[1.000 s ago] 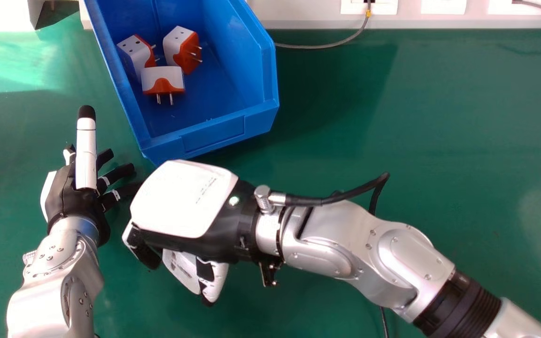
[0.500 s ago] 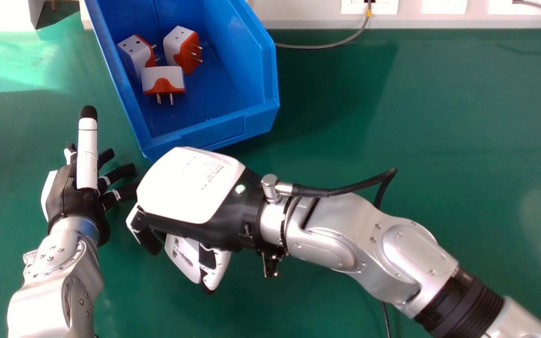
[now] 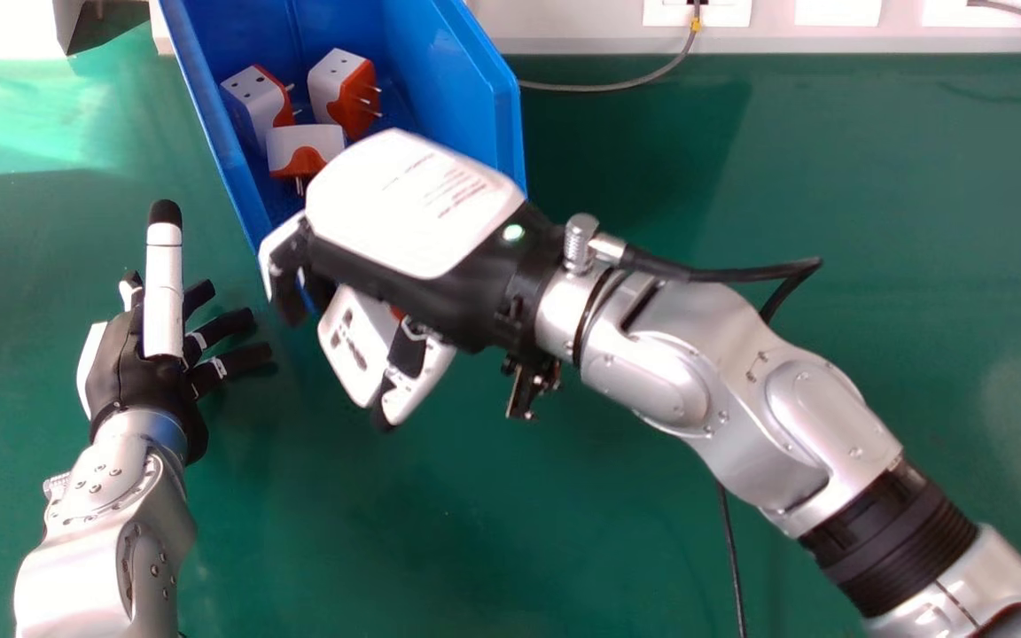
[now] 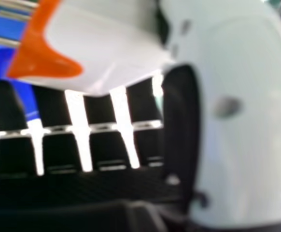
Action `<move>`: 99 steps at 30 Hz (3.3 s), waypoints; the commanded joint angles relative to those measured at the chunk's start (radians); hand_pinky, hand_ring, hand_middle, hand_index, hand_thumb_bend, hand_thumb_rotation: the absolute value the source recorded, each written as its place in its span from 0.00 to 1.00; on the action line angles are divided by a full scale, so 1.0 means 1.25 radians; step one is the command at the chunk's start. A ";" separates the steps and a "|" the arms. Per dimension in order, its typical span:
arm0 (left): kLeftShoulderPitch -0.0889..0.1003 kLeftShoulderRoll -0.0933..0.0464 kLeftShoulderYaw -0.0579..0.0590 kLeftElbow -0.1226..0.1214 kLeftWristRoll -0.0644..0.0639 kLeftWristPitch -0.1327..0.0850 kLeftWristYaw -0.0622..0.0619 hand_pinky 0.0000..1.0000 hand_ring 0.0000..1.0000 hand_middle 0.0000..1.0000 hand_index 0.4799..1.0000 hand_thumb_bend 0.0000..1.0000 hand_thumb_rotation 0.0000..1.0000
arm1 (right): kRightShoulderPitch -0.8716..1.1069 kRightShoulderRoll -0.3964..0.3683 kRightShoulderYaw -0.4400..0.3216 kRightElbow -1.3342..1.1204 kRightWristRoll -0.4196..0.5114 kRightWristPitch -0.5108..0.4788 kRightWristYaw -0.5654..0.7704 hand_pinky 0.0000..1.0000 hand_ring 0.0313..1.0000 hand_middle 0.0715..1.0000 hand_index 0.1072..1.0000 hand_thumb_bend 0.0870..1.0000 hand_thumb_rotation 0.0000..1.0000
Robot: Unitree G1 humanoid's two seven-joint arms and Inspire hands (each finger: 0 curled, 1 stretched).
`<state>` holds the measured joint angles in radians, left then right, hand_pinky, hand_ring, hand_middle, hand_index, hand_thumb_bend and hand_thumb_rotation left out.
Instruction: Pick all objects and put in blue box
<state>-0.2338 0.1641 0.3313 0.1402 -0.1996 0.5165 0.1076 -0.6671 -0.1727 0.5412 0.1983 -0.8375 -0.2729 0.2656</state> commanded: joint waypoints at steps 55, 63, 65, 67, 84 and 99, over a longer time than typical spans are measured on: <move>0.017 -0.005 -0.008 0.010 0.002 0.018 -0.004 0.66 0.76 0.90 1.00 0.81 0.94 | -0.525 0.133 0.123 0.852 -0.101 -0.030 -0.553 0.32 0.43 0.49 0.42 0.45 0.00; 0.014 -0.011 -0.007 0.014 0.000 0.015 0.001 0.66 0.76 0.90 1.00 0.82 0.94 | -0.587 0.148 0.218 0.896 -0.179 -0.010 -0.588 0.33 0.44 0.50 0.42 0.45 0.00; 0.014 -0.013 -0.006 0.014 -0.001 0.014 0.001 0.66 0.76 0.90 1.00 0.82 0.94 | -0.595 0.148 0.222 0.902 -0.180 -0.011 -0.588 0.33 0.44 0.50 0.42 0.45 0.00; 0.013 -0.014 -0.005 0.018 -0.002 0.012 0.001 0.66 0.76 0.90 1.00 0.82 0.94 | -0.597 0.147 0.226 0.906 -0.182 -0.013 -0.594 0.33 0.44 0.49 0.43 0.45 0.00; 0.012 -0.019 -0.003 0.019 -0.001 0.011 0.004 0.66 0.76 0.90 1.00 0.84 0.94 | -0.601 0.129 0.252 0.926 -0.201 0.015 -0.662 0.34 0.46 0.48 0.44 0.45 0.00; 0.016 -0.016 -0.004 0.012 0.001 0.016 -0.001 0.66 0.76 0.91 1.00 0.85 0.94 | -0.607 0.138 0.310 0.930 -0.247 0.106 -0.595 0.42 0.55 0.61 0.52 0.53 0.07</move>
<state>-0.2390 0.1560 0.3372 0.1449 -0.1978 0.5072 0.1083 -1.3632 0.0000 0.9284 1.3684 -1.1454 -0.1658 -0.4900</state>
